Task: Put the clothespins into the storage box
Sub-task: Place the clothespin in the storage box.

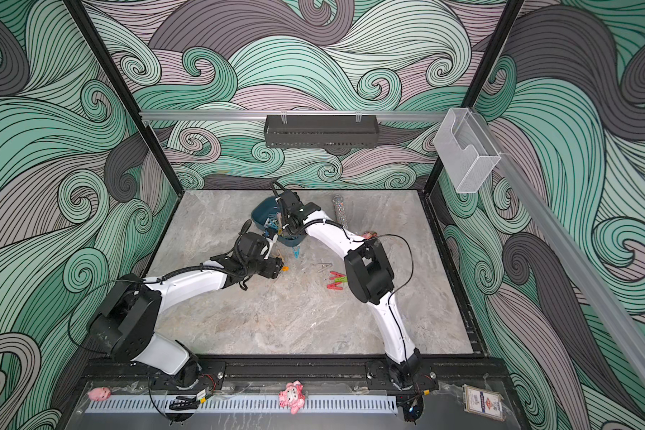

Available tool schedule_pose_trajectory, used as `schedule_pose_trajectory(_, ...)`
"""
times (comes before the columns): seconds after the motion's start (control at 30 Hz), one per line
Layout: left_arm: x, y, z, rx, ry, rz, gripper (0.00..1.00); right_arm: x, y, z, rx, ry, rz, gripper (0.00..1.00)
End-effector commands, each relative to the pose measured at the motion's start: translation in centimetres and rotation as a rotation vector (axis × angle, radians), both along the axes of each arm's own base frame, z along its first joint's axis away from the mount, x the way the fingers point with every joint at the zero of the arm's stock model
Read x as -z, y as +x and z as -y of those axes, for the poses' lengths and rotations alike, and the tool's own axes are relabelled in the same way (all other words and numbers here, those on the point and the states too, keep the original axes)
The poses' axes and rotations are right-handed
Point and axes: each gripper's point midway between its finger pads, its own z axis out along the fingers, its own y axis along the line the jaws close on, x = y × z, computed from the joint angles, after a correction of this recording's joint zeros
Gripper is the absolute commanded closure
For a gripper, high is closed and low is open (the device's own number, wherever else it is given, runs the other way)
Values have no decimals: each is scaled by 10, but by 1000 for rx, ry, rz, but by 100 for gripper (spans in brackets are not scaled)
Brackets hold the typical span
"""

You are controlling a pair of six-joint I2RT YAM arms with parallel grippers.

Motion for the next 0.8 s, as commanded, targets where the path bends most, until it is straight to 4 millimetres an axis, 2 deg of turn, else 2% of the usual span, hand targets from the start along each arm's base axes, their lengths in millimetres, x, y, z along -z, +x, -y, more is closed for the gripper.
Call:
schedule_pose_trajectory(0.0,-11,7,10,33,-15,29,25,-6,2,-1,-14,0,-9,77)
schedule_pose_trajectory(0.07,-12,7,10,33,-14,31,25,-13,2,-2,-18,3,-3,72)
schedule_pose_trajectory(0.17,-14,7,2,3,6,35,25,-28,-3,3,-17,4,2,71)
schedule_pose_trajectory(0.27,-19,5,-10,-48,13,37,25,-34,-19,18,3,-4,-12,71)
schedule_pose_trajectory(0.4,-27,-8,-19,-73,-1,17,25,-28,-56,42,38,12,-72,72)
schedule_pose_trajectory(0.43,-22,-12,-21,-77,-3,-1,25,-24,-68,50,51,16,-91,72)
schedule_pose_trajectory(0.47,-32,-16,-21,-75,-27,13,25,-20,-79,57,64,17,-109,72)
schedule_pose_trajectory(0.6,-30,-41,-12,7,-57,-19,25,0,-123,89,125,9,-182,71)
schedule_pose_trajectory(0.77,-26,-68,2,81,-31,-28,25,12,-161,126,196,-16,-217,71)
